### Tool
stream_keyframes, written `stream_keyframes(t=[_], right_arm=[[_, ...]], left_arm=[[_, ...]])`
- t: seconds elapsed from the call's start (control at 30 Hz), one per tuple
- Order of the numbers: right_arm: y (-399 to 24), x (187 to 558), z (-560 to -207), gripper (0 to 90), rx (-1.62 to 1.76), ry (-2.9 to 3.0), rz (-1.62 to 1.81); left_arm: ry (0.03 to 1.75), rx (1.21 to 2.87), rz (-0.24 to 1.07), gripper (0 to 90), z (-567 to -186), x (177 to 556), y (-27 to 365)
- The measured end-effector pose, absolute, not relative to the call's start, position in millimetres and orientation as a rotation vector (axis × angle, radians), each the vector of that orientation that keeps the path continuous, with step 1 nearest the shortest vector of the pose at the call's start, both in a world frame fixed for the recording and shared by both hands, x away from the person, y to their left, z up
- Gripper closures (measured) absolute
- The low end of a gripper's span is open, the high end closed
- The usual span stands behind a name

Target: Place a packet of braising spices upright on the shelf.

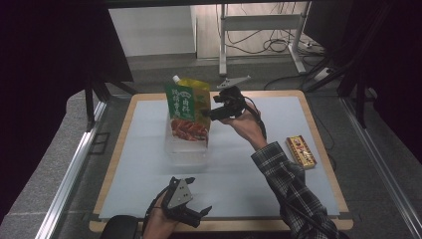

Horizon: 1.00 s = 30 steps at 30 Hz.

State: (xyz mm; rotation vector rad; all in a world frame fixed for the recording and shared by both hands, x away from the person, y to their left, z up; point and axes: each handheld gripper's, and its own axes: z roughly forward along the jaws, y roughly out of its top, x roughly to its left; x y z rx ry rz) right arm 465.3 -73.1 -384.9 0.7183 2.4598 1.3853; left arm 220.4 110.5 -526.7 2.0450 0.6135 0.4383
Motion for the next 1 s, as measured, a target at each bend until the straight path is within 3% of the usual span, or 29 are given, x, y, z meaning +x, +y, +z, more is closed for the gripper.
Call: stream_keyframes(t=[1.0], right_arm=[[-120,435,-410,12.9,0.738,2.461,1.362]], left_arm=[[0.717,2.046,0.43,0.9,-527,222,111]])
